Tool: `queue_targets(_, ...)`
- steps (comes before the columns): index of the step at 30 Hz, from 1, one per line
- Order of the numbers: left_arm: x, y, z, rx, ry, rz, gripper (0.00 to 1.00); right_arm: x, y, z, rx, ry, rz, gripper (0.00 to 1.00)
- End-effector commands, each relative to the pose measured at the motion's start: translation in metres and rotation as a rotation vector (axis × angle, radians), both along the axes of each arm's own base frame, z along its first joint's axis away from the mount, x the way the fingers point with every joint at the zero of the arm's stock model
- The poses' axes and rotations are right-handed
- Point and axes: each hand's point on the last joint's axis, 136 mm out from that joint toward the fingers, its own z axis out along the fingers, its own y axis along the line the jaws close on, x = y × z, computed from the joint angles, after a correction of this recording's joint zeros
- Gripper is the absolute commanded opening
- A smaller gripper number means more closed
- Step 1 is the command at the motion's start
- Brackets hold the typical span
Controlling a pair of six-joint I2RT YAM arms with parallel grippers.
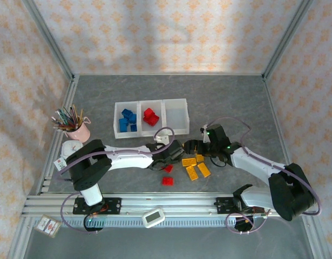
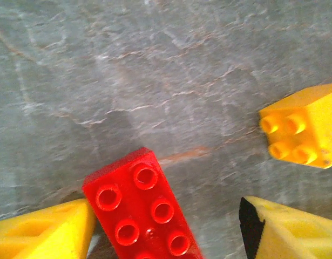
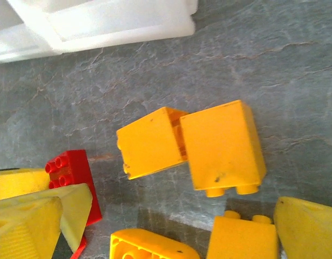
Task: Sort the legos into containers by color
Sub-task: Pick up the lego from the middle-left of the table, then place the lego in the container.
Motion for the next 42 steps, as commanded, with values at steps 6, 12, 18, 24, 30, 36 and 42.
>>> queue_targets(6, 0.011, -0.004, -0.003, 0.081, -0.023, -0.004, 0.61, 0.003, -0.006, 0.007, 0.039, -0.017, -0.023, 1.00)
queue_targets(12, 0.006, 0.002, -0.012, 0.123, -0.007, -0.026, 0.53, 0.004, -0.006, 0.007, 0.044, -0.016, -0.027, 1.00)
queue_targets(18, 0.009, -0.002, -0.016, 0.148, -0.003, -0.060, 0.43, 0.005, -0.005, 0.010, 0.055, -0.017, -0.030, 1.00)
queue_targets(24, 0.011, -0.001, -0.015, 0.171, -0.015, -0.062, 0.31, 0.005, -0.007, 0.009, 0.045, -0.014, -0.036, 1.00)
queue_targets(30, 0.016, -0.004, -0.001, 0.138, -0.048, -0.052, 0.26, 0.009, -0.008, 0.013, 0.033, -0.021, -0.043, 1.00)
queue_targets(36, 0.027, 0.000, 0.039, 0.075, -0.135, -0.028, 0.26, 0.017, -0.002, 0.042, 0.084, -0.072, -0.049, 1.00)
queue_targets(42, 0.043, 0.026, 0.076, 0.060, -0.211, 0.024, 0.26, 0.028, 0.009, 0.068, 0.117, -0.129, -0.028, 1.00)
